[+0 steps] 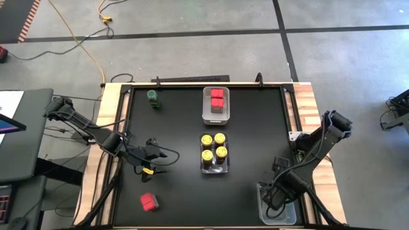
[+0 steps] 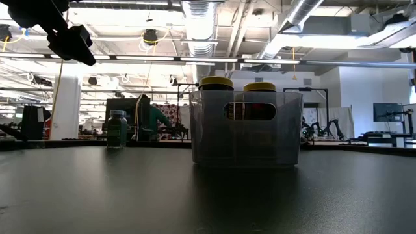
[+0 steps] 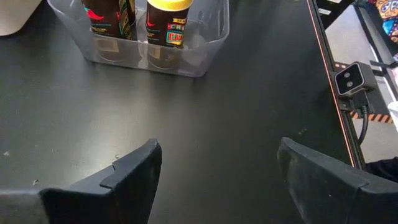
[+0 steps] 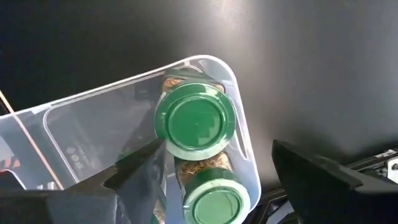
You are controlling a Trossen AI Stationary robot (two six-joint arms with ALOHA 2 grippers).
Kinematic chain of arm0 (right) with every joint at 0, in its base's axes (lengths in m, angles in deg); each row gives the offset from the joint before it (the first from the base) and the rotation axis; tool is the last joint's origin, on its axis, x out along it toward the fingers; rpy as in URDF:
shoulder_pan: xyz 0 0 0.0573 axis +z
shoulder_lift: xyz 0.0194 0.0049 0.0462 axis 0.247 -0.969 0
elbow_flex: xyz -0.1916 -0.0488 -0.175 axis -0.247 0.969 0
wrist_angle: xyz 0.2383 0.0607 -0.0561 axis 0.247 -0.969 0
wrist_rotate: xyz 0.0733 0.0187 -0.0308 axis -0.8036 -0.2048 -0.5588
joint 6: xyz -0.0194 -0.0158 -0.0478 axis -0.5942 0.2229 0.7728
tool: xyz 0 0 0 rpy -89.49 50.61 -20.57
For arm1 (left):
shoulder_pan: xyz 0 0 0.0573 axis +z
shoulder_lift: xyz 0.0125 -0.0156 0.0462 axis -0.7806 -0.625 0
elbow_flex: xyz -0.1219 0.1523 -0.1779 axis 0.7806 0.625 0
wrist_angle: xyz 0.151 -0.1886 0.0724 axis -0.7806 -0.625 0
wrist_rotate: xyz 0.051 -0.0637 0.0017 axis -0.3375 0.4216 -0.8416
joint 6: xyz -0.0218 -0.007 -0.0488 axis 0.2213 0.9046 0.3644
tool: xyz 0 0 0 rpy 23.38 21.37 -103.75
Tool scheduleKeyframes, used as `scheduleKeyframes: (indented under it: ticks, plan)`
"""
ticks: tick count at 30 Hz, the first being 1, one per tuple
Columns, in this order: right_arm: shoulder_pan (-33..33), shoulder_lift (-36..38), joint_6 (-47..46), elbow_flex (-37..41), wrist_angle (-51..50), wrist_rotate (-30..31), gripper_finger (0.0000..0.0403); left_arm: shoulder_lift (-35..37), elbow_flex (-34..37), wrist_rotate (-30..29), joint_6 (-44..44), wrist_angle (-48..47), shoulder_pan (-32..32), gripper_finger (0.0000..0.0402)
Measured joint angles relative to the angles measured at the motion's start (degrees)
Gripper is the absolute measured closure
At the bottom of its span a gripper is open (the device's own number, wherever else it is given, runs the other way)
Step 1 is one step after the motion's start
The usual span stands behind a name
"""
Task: Sort spices by type
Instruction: Put the red seasoning can into the white bin
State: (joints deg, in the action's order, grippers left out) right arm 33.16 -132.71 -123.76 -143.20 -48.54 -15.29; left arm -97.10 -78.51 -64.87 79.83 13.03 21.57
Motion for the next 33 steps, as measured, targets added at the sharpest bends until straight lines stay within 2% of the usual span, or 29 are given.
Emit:
scheduleKeyframes:
  ticks: [13,24,28,31,33]
  plan:
    - [0.2,0.1,-2.3,0.2,-4.6,-0.1,0.0077,0.0,0.0,0.0,0.0,0.0,0.0,0.0093]
    - [0.5,0.1,-2.6,-5.7,-6.3,0.4,0.0077,0.0,0.0,0.0,0.0,0.0,0.0,0.0093]
    - [0.3,0.1,-5.2,-6.3,-7.3,0.9,0.0077,0.0,0.0,0.0,0.0,0.0,0.0,0.0093]
    - [0.0,0.1,-9.6,-6.3,-6.7,4.3,0.0077,0.0,0.0,0.0,0.0,0.0,0.0,0.0093]
    - [-0.4,0.1,-14.6,-6.3,-5.8,9.5,0.0077,0.0,0.0,0.0,0.2,0.0,0.0,0.0093]
